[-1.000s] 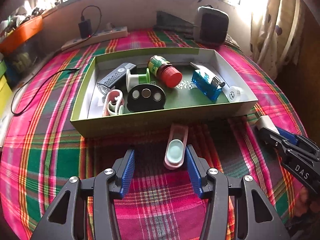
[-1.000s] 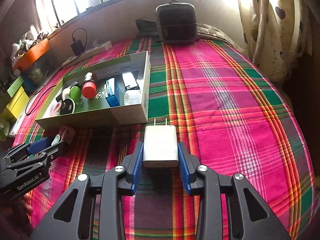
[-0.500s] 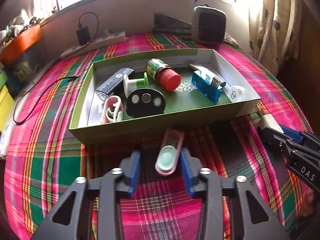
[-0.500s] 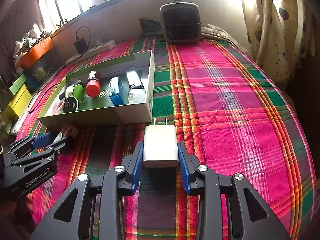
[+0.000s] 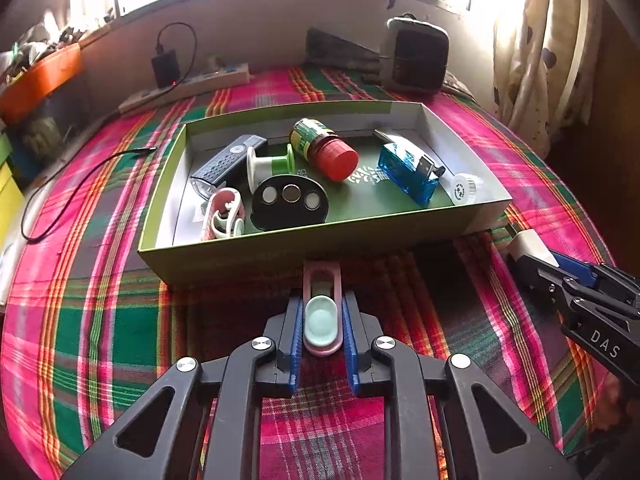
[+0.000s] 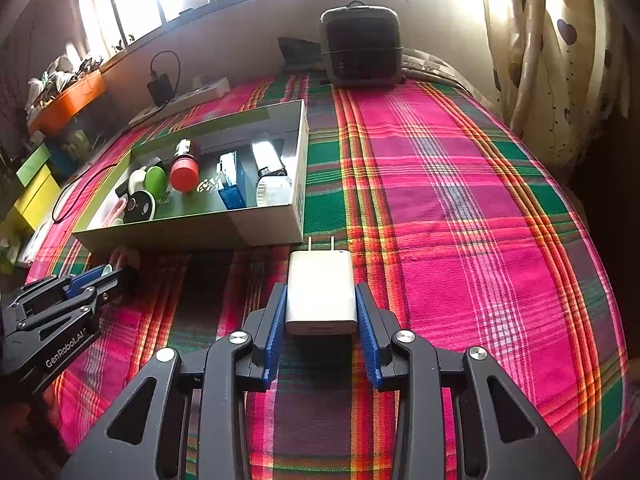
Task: Organize rigid objects
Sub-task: 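Lift the clip and charger in both grippers and carry them over the box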
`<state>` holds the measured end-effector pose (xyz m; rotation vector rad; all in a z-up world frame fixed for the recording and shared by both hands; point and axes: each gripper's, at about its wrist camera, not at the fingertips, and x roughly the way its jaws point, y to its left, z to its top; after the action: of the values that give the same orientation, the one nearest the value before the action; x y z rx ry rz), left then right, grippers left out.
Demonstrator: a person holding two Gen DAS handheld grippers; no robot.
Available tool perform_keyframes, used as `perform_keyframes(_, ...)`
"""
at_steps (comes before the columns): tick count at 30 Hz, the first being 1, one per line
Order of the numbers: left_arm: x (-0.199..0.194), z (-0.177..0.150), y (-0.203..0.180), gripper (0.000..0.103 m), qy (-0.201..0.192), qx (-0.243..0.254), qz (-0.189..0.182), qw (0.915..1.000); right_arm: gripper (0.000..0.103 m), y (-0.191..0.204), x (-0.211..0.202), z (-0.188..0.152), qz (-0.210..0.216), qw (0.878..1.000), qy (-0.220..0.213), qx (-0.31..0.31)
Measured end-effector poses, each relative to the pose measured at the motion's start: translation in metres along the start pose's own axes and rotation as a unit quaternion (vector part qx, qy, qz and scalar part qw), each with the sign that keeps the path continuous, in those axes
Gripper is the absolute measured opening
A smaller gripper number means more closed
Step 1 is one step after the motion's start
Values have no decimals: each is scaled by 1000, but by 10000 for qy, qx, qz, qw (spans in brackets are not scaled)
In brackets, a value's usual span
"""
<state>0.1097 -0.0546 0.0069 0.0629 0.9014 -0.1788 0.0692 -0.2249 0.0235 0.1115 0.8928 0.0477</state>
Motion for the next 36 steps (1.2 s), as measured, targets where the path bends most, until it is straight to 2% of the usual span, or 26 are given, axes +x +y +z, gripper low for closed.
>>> perform_keyframes(12,-14,-5,3,17,-155,6,-171,9997,35,8,-7,-3,-46,9997,-105,-197)
perform_keyframes(23,-31,-12,4,17,-357,59,-336,9988,35,23,-16,-8,112,9988,-216,-422)
perform_keyframes(36,-49,-3,9,17,-614,122,-314,9975,35,45,-26,0,255,9968,-398,-640)
